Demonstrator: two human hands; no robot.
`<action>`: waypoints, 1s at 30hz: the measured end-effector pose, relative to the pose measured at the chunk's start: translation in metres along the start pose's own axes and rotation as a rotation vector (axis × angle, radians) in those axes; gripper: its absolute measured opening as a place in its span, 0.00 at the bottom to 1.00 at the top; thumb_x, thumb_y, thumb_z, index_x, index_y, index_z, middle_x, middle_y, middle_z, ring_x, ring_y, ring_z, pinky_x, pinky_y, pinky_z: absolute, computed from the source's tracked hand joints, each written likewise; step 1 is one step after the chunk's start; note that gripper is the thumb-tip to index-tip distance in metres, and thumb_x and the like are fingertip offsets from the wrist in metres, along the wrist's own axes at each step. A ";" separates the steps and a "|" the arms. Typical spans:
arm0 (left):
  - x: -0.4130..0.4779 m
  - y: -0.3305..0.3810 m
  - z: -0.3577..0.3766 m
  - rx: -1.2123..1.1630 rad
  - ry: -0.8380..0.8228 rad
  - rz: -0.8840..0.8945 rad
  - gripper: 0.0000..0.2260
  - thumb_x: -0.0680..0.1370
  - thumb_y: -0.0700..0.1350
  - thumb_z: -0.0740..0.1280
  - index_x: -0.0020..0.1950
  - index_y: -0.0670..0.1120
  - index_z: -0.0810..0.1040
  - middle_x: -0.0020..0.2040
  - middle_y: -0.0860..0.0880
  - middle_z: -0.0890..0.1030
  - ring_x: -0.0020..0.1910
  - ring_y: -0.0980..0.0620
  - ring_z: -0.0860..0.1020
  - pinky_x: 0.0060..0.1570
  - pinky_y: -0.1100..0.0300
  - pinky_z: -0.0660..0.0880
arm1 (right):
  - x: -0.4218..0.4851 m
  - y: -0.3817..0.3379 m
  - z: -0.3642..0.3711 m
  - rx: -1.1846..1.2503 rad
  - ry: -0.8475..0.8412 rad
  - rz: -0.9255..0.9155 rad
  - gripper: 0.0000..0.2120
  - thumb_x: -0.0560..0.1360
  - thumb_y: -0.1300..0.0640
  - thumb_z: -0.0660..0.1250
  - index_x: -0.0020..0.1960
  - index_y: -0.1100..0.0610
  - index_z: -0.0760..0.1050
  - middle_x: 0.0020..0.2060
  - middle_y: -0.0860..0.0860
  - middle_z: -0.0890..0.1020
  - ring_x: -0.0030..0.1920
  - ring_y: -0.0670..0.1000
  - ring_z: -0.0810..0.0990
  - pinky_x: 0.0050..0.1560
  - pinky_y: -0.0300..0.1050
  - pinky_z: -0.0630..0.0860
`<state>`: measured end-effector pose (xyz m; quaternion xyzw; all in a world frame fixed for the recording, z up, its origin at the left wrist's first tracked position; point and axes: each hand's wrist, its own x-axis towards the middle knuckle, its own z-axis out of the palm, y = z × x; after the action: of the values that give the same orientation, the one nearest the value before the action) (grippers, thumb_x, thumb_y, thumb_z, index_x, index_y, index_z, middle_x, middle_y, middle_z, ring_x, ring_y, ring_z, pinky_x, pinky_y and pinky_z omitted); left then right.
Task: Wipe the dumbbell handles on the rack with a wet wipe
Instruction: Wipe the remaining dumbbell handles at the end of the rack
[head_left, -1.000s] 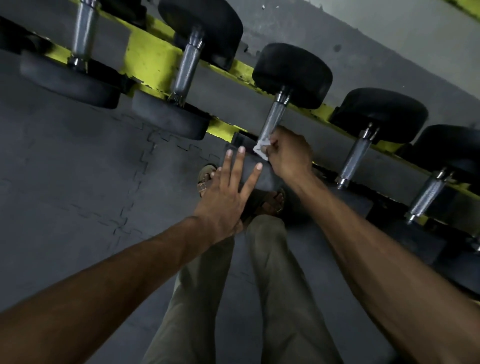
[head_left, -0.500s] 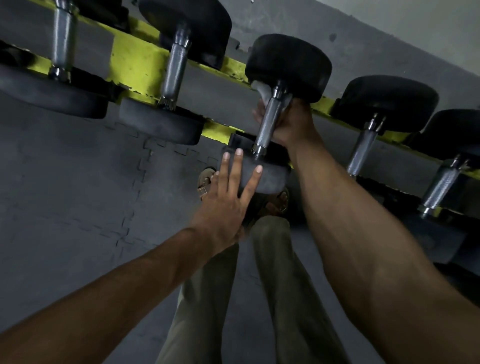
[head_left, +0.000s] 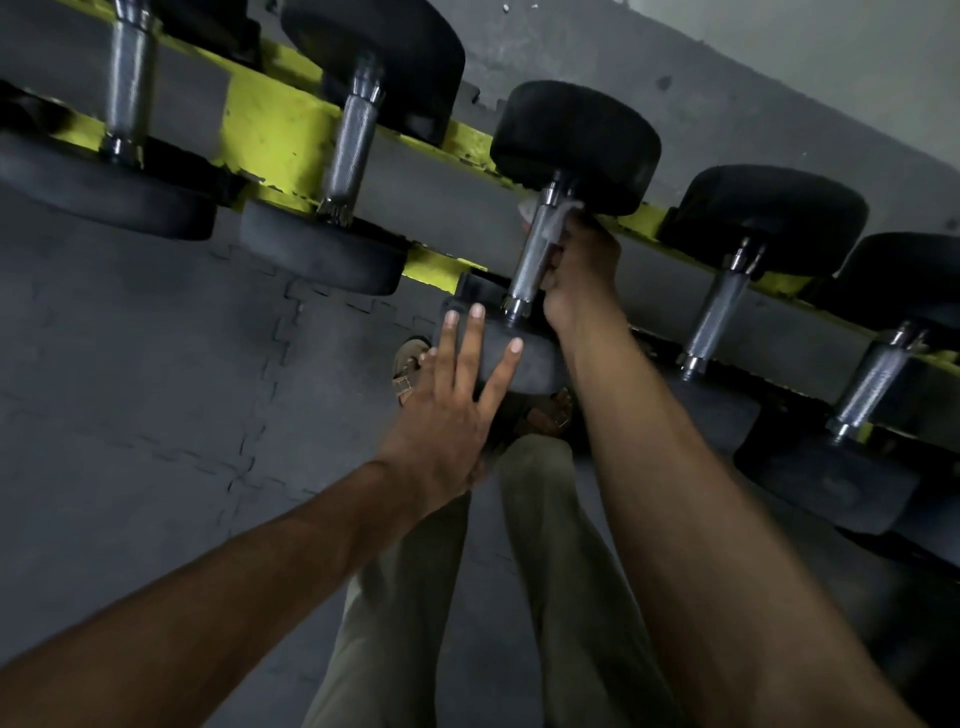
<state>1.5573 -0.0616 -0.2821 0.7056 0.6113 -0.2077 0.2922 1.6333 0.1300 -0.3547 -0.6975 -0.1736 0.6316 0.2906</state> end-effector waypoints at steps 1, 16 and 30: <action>0.000 -0.001 -0.001 0.006 -0.005 0.001 0.60 0.77 0.68 0.67 0.78 0.41 0.21 0.74 0.26 0.23 0.79 0.24 0.34 0.80 0.37 0.55 | -0.001 0.005 -0.002 -0.167 0.088 -0.135 0.09 0.79 0.58 0.65 0.53 0.62 0.81 0.51 0.60 0.84 0.50 0.56 0.82 0.48 0.44 0.75; 0.000 0.000 0.000 0.002 -0.017 -0.024 0.63 0.75 0.65 0.72 0.78 0.42 0.21 0.75 0.28 0.23 0.79 0.26 0.32 0.80 0.37 0.55 | -0.020 -0.004 -0.015 -1.887 -0.443 -1.118 0.09 0.81 0.54 0.61 0.54 0.55 0.79 0.55 0.54 0.81 0.47 0.60 0.83 0.38 0.47 0.68; 0.002 0.009 0.002 0.060 -0.023 -0.085 0.65 0.73 0.69 0.72 0.78 0.41 0.21 0.75 0.27 0.24 0.80 0.26 0.34 0.79 0.38 0.57 | -0.044 -0.032 0.041 -2.312 -0.853 -0.450 0.12 0.82 0.58 0.62 0.41 0.61 0.75 0.42 0.54 0.82 0.34 0.54 0.78 0.41 0.48 0.77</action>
<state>1.5662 -0.0625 -0.2836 0.6850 0.6308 -0.2462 0.2689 1.5910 0.1351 -0.3020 -0.2392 -0.8209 0.2212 -0.4690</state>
